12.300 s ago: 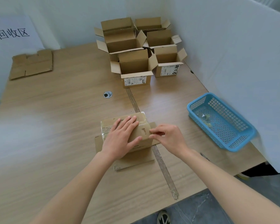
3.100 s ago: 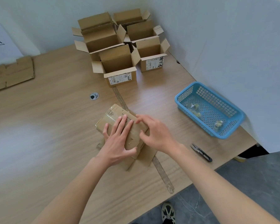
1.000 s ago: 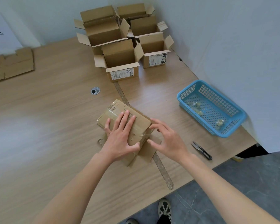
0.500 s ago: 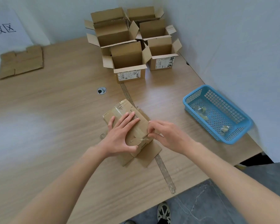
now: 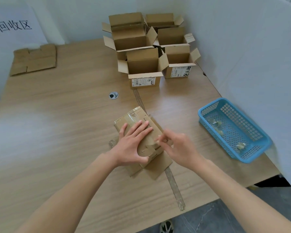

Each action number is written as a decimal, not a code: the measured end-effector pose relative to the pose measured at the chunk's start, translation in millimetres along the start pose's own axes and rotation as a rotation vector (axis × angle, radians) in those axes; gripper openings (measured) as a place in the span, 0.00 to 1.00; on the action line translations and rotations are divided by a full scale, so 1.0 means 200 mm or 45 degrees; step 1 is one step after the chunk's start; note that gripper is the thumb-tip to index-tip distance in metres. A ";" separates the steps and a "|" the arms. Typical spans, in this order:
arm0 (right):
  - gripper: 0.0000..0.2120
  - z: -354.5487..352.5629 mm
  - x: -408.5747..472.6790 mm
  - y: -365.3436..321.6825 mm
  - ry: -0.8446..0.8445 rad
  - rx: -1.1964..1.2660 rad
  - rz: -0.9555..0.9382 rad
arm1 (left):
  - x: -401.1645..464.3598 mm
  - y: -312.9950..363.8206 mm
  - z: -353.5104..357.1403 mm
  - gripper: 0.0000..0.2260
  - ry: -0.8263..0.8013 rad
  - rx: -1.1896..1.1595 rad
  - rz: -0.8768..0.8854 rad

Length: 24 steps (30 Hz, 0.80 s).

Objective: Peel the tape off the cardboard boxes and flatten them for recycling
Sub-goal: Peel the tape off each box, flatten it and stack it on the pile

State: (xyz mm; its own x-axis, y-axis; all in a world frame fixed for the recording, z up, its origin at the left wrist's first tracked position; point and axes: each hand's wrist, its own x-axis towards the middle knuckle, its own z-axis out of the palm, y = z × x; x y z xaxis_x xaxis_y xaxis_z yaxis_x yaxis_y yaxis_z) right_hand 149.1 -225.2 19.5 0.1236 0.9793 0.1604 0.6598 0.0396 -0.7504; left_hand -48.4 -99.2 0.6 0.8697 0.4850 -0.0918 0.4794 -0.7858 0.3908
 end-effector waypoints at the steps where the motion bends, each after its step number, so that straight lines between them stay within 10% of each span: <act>1: 0.09 -0.01 0.04 -0.01 0.020 0.134 0.112 | 0.00 0.00 -0.01 0.48 -0.028 -0.018 0.008; 6: 0.11 -0.03 0.23 -0.07 0.384 0.263 0.343 | -0.02 -0.05 -0.09 0.54 -0.154 -0.109 0.090; 14: 0.14 0.04 0.14 -0.06 -0.266 -0.313 -0.335 | -0.19 -0.21 -0.15 0.57 0.064 -0.215 -0.231; 24: 0.21 0.14 0.18 -0.23 -0.426 0.142 0.110 | -0.22 -0.10 -0.12 0.51 -0.048 -0.609 -0.303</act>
State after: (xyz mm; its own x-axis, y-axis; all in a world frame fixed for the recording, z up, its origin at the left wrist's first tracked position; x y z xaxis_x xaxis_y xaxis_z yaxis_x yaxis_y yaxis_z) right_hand 102.3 -186.8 41.1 -0.0858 0.9900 -0.1116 0.5700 -0.0431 -0.8205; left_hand -100.1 -95.1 19.4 0.7514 0.6074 -0.2579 0.5643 -0.3889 0.7282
